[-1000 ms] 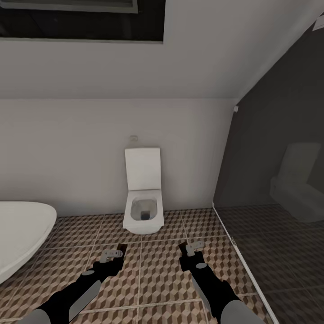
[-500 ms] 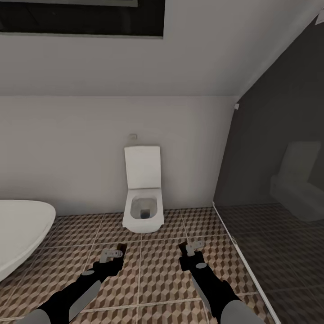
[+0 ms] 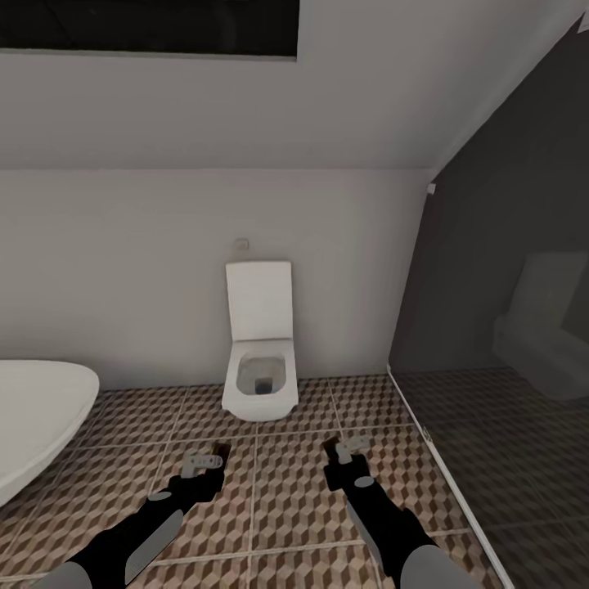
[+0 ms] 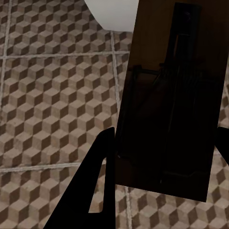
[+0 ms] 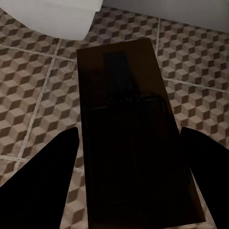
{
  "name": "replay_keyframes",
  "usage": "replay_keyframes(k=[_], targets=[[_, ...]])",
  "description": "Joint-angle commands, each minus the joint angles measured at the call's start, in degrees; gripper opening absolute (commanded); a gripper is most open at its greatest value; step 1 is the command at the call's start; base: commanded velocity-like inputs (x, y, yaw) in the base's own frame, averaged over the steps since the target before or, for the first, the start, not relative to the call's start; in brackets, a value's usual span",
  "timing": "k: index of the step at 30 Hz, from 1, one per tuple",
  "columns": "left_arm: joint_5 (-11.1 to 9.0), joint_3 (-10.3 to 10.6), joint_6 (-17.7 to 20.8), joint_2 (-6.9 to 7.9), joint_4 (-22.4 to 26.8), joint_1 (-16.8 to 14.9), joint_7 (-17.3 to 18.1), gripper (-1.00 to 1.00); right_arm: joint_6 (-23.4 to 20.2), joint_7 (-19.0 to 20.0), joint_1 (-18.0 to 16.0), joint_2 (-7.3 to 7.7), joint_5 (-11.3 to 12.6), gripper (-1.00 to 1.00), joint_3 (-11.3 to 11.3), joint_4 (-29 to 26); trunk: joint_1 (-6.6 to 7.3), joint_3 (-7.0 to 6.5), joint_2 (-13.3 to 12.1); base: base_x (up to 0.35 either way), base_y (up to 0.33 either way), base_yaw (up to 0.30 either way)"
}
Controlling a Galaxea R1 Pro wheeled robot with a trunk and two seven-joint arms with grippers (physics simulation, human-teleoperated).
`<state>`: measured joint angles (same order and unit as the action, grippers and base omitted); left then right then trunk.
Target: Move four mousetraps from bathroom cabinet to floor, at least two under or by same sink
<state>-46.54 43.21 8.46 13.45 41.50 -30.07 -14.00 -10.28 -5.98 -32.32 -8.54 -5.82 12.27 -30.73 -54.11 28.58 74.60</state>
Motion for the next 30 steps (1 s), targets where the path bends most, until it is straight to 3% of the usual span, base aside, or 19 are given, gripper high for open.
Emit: replay_keyframes(k=[1, 7, 30], targets=[[-0.31, 0.4, 0.11, 0.09, 0.16, -0.07, -0.68, -1.0, -0.52, -0.3, -0.03, 0.02, -0.6, -1.0, 0.5, -0.14, -0.23, 0.26, 0.46, 0.0, 0.0, 0.0], [-0.31, 0.46, 0.08, 0.06, 0.16, -0.07, -0.68, -1.0, -0.53, -0.34, -0.03, -0.04, -0.6, -1.0, 2.25, -0.28, -1.55, 1.73, 2.86, 0.0, 0.0, 0.0], [-0.31, 0.47, 0.07, 0.07, 0.21, -0.07, -0.68, -1.0, -0.53, -0.34, -0.03, -0.07, -0.6, -1.0, 2.49, -0.3, -6.6, 7.95, 12.09, 0.0, 0.0, 0.0]])
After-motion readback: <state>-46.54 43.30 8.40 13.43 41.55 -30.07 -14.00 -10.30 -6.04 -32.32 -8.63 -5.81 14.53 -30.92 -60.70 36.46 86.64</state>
